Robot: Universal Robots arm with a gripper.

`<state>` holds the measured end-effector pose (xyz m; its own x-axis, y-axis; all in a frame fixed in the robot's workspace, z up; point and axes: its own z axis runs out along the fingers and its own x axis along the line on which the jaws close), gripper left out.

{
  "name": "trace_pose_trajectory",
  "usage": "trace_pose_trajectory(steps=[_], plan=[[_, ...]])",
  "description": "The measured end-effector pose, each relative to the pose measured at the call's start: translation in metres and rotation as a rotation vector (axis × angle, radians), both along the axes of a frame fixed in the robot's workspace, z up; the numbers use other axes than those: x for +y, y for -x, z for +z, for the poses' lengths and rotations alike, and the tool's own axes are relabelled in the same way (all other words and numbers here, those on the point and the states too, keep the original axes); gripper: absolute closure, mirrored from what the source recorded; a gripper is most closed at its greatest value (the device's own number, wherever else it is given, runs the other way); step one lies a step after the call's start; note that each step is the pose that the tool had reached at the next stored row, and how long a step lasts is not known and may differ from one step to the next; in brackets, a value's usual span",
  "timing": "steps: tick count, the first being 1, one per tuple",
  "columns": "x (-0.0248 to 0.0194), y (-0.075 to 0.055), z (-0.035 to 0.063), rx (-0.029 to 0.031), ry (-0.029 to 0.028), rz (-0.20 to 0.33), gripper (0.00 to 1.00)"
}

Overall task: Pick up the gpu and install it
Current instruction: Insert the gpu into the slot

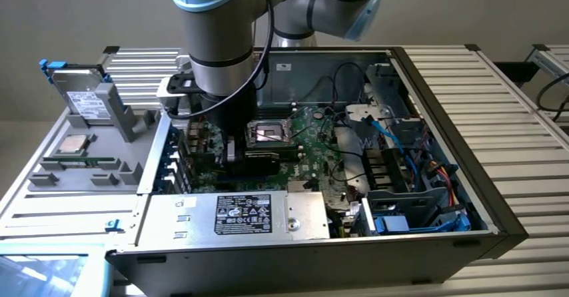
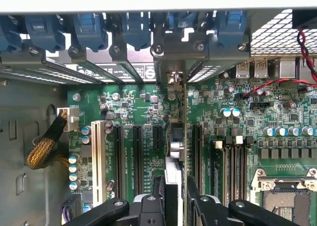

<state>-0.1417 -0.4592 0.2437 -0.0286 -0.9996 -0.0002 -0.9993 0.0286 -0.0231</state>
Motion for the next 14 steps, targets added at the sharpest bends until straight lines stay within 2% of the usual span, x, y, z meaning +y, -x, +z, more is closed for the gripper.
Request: trace_pose_trajectory(steps=[12, 14], plan=[[0.0002, 0.0000, -0.0008, 0.0002, 0.0002, -0.014, 0.72], [0.0002, 0.0000, -0.0009, 0.0029, 0.0001, -0.021, 0.72]])
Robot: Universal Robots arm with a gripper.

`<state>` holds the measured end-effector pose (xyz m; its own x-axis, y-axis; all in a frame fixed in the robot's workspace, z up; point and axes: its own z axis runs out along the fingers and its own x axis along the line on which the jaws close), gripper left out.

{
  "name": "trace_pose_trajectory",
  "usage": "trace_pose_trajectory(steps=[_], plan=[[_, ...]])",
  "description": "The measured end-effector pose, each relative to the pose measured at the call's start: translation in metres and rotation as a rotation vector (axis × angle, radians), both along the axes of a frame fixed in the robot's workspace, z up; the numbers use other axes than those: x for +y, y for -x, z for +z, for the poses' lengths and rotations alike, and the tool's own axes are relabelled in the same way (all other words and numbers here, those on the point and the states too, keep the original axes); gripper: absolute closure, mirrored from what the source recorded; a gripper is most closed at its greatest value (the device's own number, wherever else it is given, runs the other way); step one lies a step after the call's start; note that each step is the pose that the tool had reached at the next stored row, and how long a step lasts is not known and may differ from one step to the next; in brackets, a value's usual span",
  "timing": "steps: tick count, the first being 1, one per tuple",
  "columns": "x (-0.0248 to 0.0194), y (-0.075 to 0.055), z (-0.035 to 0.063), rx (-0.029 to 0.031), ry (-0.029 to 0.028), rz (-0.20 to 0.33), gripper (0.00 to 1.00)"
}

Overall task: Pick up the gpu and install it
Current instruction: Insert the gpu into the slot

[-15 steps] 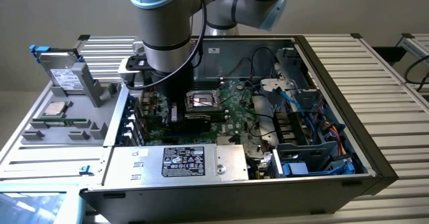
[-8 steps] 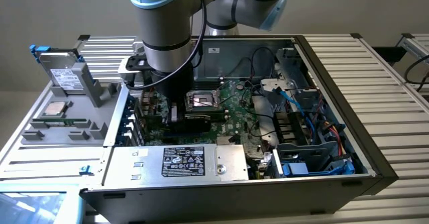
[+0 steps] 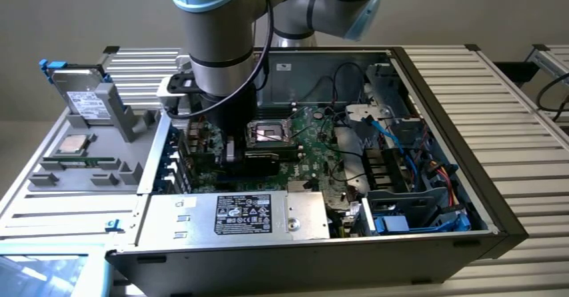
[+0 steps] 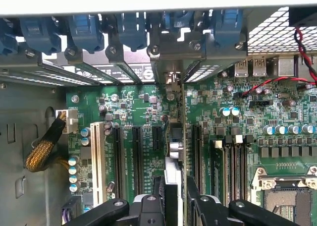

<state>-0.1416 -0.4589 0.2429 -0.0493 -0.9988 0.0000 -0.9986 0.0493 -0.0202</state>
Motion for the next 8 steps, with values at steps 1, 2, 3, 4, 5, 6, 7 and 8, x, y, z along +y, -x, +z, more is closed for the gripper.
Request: trace_pose_trajectory(steps=[1, 2, 3, 4, 5, 6, 7, 8], plan=[[0.0000, -0.0001, -0.0001, 0.0045, -0.0002, -0.001, 0.72], [0.0000, -0.0002, 0.0000, 0.0104, -0.0003, -0.002, 0.72], [0.0000, -0.0001, 0.0003, 0.0130, -0.0003, -0.002, 0.72], [0.0000, 0.0000, 0.0003, 0.0133, -0.0002, -0.002, 0.72], [0.0000, 0.0000, 0.0003, 0.0135, 0.0002, -0.003, 0.72], [0.0000, 0.0000, 0.0003, 0.0136, 0.0006, -0.003, 0.72], [0.0000, 0.0000, 0.0004, 0.0136, 0.0008, -0.003, 0.72], [0.0000, 0.0000, 0.0004, 0.0136, 0.0010, -0.003, 0.72]])
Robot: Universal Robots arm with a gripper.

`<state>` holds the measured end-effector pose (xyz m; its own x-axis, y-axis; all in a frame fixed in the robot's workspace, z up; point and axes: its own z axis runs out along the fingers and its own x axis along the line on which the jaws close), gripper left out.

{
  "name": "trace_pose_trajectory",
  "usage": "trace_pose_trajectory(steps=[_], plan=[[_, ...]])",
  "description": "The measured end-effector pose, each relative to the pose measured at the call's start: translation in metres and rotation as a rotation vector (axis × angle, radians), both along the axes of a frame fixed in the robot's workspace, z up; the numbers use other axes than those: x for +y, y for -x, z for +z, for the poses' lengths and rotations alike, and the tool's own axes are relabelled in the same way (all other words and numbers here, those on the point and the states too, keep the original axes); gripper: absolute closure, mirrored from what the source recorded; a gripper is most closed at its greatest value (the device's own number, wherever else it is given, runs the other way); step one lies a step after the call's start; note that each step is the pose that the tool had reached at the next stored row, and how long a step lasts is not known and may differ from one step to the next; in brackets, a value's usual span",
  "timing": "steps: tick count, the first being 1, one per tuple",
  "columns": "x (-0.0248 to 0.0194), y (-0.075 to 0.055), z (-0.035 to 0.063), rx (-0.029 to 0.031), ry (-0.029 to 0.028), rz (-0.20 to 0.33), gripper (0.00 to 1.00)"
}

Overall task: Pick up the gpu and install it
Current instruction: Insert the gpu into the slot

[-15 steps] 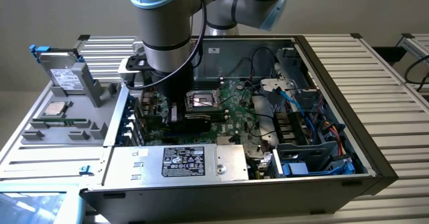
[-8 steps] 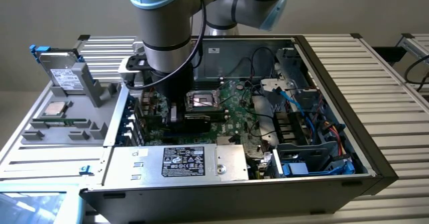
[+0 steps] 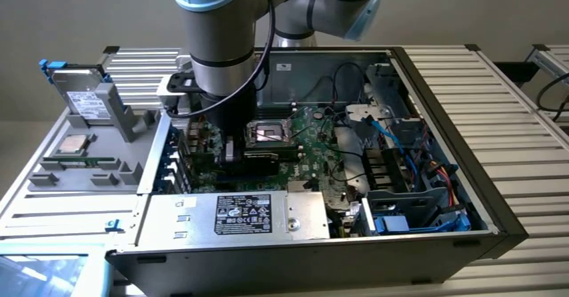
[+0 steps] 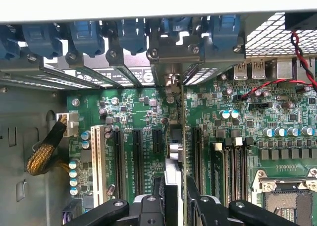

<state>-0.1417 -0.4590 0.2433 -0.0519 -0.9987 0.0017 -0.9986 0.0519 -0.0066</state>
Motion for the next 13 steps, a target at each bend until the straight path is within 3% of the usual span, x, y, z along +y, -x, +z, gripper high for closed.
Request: trace_pose_trajectory(steps=[13], plan=[[0.0019, 0.0000, -0.0001, -0.0001, 0.0022, 0.000, 0.72]])
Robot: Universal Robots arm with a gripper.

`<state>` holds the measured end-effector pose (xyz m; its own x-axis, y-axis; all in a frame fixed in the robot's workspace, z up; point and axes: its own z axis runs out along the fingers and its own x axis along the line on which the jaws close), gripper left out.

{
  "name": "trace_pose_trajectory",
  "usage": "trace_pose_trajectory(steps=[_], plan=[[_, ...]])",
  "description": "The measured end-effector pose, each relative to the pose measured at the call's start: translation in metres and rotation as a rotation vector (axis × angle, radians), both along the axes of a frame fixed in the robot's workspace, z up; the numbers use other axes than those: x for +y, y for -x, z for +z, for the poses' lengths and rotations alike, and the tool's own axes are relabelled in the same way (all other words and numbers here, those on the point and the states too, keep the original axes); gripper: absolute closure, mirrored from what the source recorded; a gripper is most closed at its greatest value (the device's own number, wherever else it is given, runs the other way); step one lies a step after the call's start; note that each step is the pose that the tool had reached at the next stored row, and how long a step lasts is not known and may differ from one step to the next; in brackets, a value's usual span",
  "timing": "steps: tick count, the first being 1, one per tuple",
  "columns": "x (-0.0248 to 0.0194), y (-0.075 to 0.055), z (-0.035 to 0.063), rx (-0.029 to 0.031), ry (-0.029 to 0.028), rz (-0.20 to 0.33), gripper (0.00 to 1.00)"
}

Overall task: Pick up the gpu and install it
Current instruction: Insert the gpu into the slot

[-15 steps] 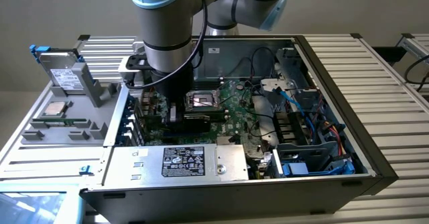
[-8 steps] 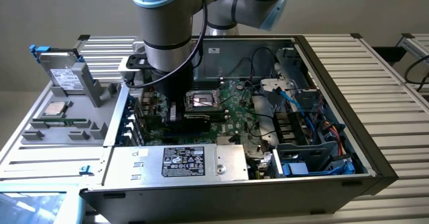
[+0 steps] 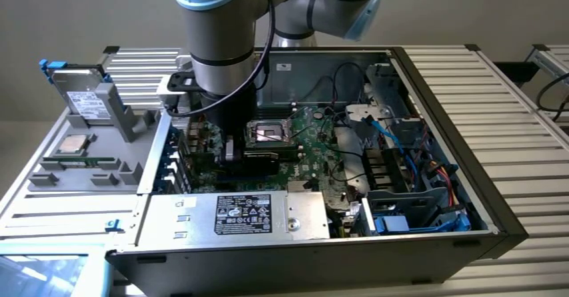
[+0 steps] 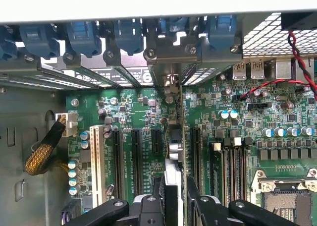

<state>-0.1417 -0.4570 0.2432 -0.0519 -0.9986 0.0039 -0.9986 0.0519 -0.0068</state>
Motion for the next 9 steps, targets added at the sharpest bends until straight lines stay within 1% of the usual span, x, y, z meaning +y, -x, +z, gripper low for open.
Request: trace_pose_trajectory(steps=[9], plan=[[0.0000, 0.0000, 0.0000, 0.0000, 0.0001, 0.000, 0.72]])
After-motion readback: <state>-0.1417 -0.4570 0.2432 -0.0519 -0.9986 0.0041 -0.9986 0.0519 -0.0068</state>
